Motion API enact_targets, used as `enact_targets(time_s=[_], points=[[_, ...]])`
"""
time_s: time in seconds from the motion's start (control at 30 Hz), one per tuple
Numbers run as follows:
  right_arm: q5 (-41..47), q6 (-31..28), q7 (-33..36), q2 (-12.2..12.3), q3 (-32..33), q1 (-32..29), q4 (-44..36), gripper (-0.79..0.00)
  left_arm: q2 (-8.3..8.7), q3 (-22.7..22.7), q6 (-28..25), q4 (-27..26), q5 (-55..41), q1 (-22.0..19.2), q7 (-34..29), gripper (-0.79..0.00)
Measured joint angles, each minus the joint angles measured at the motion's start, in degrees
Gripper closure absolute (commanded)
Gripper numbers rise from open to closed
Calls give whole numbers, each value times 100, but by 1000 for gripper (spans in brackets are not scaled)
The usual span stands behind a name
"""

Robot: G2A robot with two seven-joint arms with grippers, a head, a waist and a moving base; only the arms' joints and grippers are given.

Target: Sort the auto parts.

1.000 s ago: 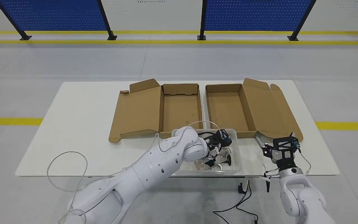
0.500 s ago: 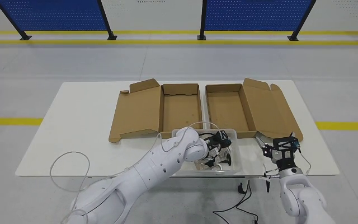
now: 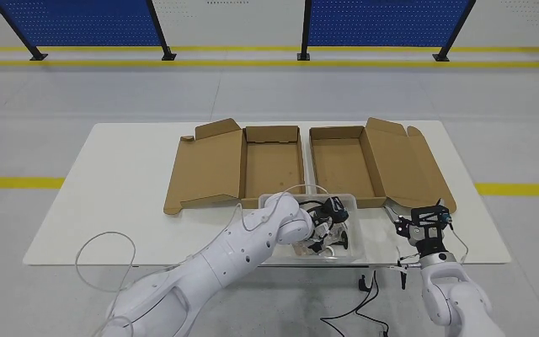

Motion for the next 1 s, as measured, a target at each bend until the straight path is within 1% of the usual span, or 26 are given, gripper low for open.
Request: enact_targets(time_s=[0.6,0.8,1.0], points=[[0,0,0,0,0,0,0,-785,166,-309,4,-627,427,314,-69,0],[0,0,0,0,0,0,0,-785,258,-474,-4,-903,593,487,-6,0],[0,0,0,0,0,0,0,-785,383,-719,10,-1299,770,726,110,0]])
